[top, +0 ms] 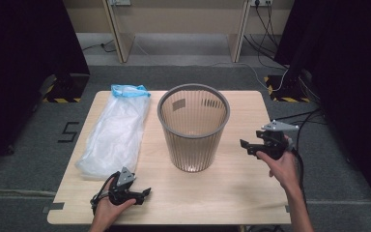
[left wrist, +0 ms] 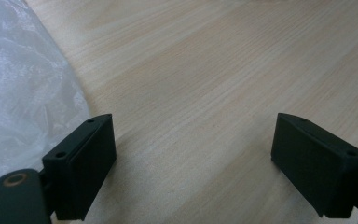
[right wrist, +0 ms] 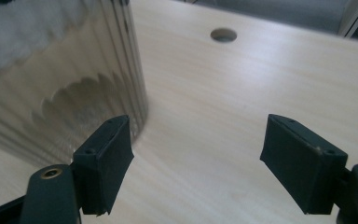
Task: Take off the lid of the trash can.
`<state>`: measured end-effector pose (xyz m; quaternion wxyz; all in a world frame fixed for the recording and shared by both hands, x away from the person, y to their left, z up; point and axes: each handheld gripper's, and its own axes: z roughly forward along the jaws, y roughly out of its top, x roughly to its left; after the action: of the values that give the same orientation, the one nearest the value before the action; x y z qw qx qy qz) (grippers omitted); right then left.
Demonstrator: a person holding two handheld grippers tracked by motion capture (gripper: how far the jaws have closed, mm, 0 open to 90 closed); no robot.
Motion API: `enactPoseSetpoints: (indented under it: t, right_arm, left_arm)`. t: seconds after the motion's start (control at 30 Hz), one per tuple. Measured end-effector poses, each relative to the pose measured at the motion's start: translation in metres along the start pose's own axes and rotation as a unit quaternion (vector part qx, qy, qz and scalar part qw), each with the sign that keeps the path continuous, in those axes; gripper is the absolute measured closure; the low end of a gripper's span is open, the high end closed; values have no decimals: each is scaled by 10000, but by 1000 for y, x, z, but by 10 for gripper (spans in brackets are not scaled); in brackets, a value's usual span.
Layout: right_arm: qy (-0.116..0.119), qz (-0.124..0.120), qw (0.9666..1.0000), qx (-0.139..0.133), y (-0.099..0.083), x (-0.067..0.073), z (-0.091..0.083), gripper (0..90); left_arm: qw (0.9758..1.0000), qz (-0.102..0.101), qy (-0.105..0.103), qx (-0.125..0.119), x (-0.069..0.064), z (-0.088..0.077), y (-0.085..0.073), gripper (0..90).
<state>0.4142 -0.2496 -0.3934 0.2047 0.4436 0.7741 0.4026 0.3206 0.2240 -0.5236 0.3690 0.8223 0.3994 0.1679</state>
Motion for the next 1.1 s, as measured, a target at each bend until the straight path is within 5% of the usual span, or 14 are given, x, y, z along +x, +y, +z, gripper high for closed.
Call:
enactPoseSetpoints:
  t: [0.23, 0.4, 0.73, 1.1]
  right_arm:
    - [-18, -75, 9999, -119, 47, -3, -11, 188]
    - [74, 89, 9999, -102, 76, -8, -8, 162]
    - [145, 123, 9993, -331, 126, -10, -4, 224]
    - [413, -186, 9980, -446, 156, 11, -4, 316]
  left_arm:
    - [10000, 0, 1, -1, 0, 0, 0, 127]
    - [10000, -8, -3, 2, 0, 0, 0, 128]
    - [10000, -8, -2, 1, 0, 0, 0, 128]
    - [10000, -7, -2, 1, 0, 0, 0, 128]
